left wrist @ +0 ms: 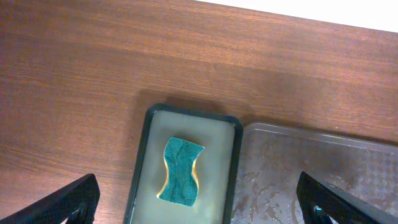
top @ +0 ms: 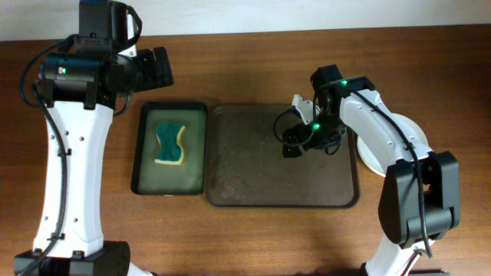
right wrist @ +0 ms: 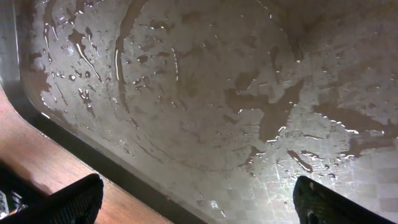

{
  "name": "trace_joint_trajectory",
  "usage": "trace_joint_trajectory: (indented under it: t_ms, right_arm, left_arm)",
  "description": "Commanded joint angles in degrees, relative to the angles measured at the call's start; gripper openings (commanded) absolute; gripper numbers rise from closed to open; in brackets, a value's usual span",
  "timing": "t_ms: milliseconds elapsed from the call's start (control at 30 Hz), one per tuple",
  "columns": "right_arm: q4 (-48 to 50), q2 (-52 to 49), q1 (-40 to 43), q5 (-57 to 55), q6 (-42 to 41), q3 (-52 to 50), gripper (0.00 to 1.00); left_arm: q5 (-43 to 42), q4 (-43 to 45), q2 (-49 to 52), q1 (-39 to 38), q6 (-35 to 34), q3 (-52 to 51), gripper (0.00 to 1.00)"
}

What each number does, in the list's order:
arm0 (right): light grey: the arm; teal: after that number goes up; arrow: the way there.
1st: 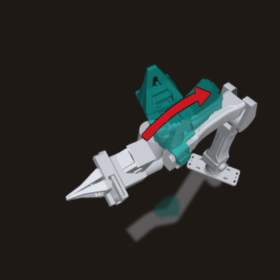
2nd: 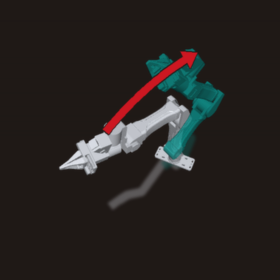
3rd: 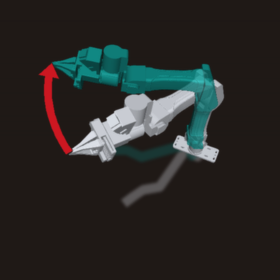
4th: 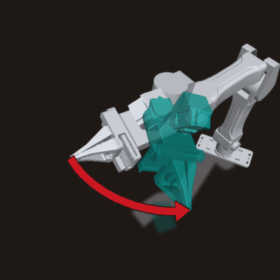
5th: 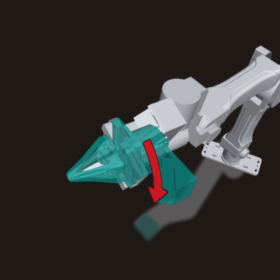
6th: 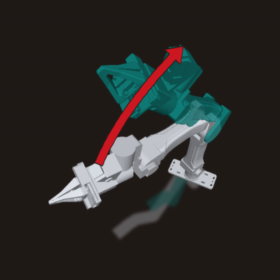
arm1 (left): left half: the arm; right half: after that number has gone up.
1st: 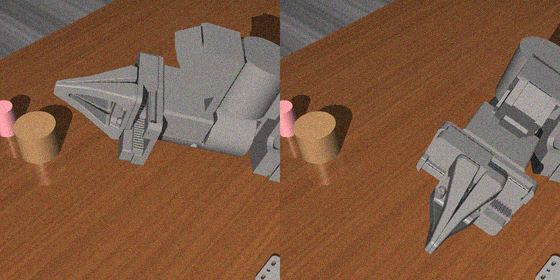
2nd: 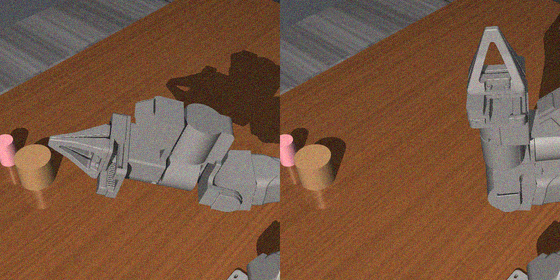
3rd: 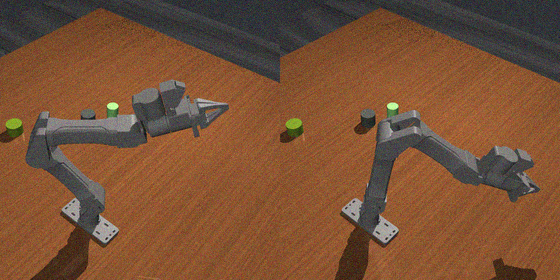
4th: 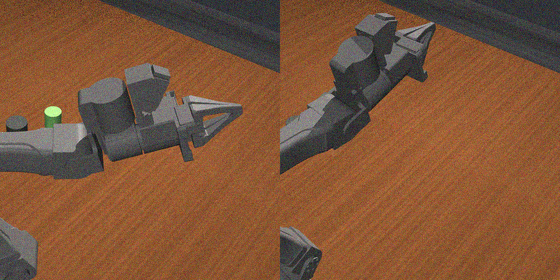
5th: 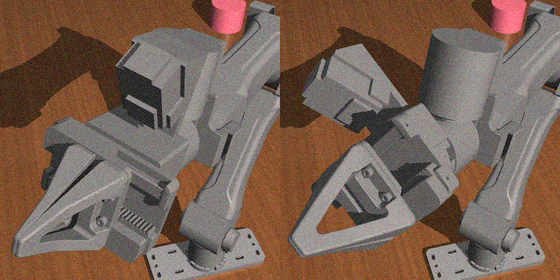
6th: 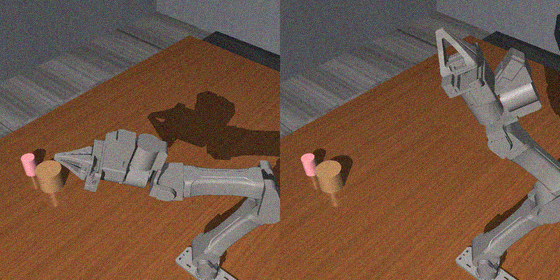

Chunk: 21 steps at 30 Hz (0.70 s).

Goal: Clean dirty plates on tray and stack at the side

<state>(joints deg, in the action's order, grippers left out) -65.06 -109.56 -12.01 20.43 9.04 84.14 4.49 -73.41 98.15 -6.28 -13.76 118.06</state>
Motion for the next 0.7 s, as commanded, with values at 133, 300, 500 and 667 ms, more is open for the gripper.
trace_joint_trajectory:
  t_ms: [133, 300, 500, 667]
  right_arm:
    - [0.22, 1.42, -0.09, -0.74, 0.39, 0.81, 0.98]
    - [0.46, 1.42, -0.07, -0.76, 0.39, 0.81, 0.98]
    - [1.03, 5.77, -1.7, -1.2, 0.39, 0.46, 0.98]
    - [1.05, 23.52, -4.74, -1.53, 0.39, 0.46, 0.98]
  left_arm:
    - [-0.02, 0.09, 0.28, 0.07, -0.52, -0.15, 0.99]
    - [-0.02, 0.09, 0.28, 0.07, -0.52, -0.15, 1.0]
    - [-0.09, 0.09, 0.28, 0.02, -0.52, -0.15, 0.99]
    - [-0.04, 0.09, 0.28, 0.07, -0.52, -0.15, 0.99]
